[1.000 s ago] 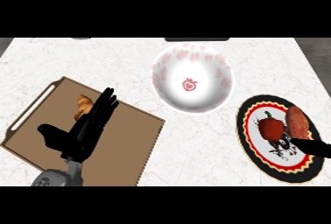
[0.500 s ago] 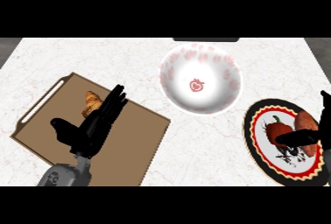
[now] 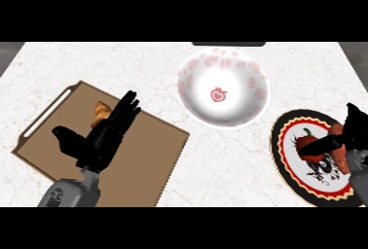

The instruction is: Pick the bell pepper from the plate and place it in the bowl

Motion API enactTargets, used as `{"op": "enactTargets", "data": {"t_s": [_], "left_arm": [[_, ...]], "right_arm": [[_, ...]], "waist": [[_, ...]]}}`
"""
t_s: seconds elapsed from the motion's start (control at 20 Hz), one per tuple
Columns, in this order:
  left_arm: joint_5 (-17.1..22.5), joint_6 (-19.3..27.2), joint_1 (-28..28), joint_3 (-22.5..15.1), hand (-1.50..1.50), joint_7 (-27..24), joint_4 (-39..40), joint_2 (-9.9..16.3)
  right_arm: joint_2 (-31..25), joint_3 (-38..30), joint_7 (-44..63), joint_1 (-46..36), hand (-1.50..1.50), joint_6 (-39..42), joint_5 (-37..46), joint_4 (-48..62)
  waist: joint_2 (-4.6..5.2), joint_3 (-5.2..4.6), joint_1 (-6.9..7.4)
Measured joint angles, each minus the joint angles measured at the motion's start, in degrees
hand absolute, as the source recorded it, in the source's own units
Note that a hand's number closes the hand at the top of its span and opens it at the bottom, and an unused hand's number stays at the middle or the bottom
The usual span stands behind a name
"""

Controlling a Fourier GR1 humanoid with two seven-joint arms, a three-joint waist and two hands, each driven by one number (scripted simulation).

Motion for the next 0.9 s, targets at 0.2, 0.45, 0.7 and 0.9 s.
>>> {"op": "enactTargets", "data": {"t_s": [0.2, 0.45, 0.7, 0.9], "left_arm": [[-0.62, 0.51, -0.08, 0.04, 0.0, -0.12, 0.25, -0.44], [-0.49, 0.65, -0.1, 0.37, 0.0, 1.13, -0.39, -0.53], [-0.85, 0.33, 0.04, 0.72, 0.0, 0.81, -0.1, -0.65], [-1.21, 0.09, 1.29, 0.62, 0.0, -0.11, -0.43, -1.02]], "right_arm": [[1.99, -0.98, -0.05, -0.52, -1.5, 2.51, -0.64, 2.55], [4.81, -1.71, -0.15, -1.24, -1.5, 5.28, 0.71, 4.19], [7.91, -2.28, -0.22, -2.23, -1.5, 6.76, 4.06, 6.56], [10.4, -2.94, -0.26, -2.37, -1.5, 7.68, 6.88, 7.86]], "waist": [[-0.09, 0.04, -0.43], [-0.2, 0.08, -0.7], [-0.13, 0.14, -0.68], [-0.16, 0.15, -0.71]]}}
